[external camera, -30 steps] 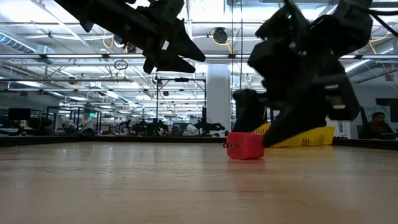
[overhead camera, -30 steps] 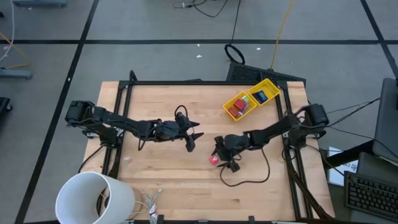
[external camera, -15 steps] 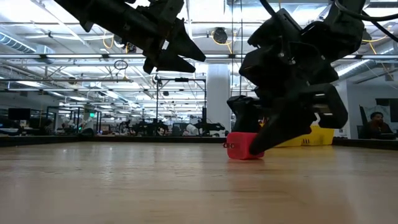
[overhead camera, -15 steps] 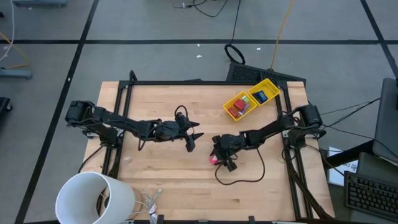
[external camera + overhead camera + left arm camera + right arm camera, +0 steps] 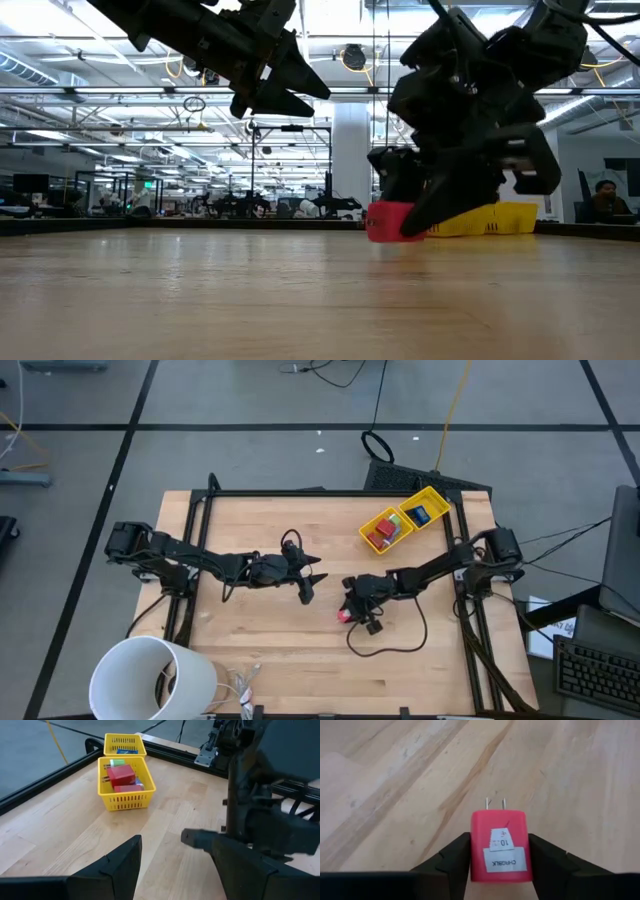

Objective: Pick & Place Office items
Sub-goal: Put the pink charger adapter into the left yellow bin

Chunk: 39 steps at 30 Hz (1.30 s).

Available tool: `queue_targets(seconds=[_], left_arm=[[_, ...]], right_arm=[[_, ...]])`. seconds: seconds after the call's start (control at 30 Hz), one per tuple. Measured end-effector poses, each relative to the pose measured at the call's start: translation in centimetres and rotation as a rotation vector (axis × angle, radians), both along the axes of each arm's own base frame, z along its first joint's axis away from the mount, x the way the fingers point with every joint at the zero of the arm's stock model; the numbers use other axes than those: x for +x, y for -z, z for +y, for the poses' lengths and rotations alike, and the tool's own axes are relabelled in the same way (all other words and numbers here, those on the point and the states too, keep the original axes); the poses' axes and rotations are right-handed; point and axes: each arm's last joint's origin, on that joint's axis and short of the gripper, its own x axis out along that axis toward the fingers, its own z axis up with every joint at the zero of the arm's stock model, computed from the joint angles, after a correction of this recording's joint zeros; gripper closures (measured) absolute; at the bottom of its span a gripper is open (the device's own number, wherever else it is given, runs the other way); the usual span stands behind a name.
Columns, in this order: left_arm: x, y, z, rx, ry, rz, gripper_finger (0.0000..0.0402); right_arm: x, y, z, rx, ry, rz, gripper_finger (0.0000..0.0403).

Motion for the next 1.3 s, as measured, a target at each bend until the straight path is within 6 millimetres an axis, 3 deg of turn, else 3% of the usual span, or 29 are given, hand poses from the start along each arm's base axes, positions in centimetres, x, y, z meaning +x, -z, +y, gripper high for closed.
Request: queue_targets(seconds=[0.2, 0.5, 0.7, 0.83, 1.13, 1.3], left_arm=[[0.0, 0.0, 0.0, 0.000, 0.000, 0.005, 0.0160], [0.0, 0.0, 0.0, 0.000, -0.001, 0.005, 0.0160], [0.0, 0.0, 0.0, 0.000, -0.002, 0.004, 0.0160], [0.0, 0.0, 0.0, 0.001, -0.002, 0.004, 0.0160], [0.0, 0.0, 0.0, -0.001, -0.003, 0.002, 0.0160], [0.0, 0.0, 0.0, 0.000, -0.002, 0.005, 0.0160]], right_arm=[[-0.9, -2.4, -0.1, -0.027, -0.017, -0.012, 0.0236], [-3.3, -7.1, -0.6, -0.003, 0.010, -0.050, 0.0330], [-4.2, -7.2, -0.4, 0.095, 0.072, -0.108, 0.0363], [-4.0, -5.7, 0.0, 0.066, 0.060, -0.146, 0.0325], [-2.7, -1.6, 0.0, 0.016, 0.097, -0.072, 0.0165], [-2.4, -0.7, 0.0, 0.013, 0.090, -0.054, 0.0129]])
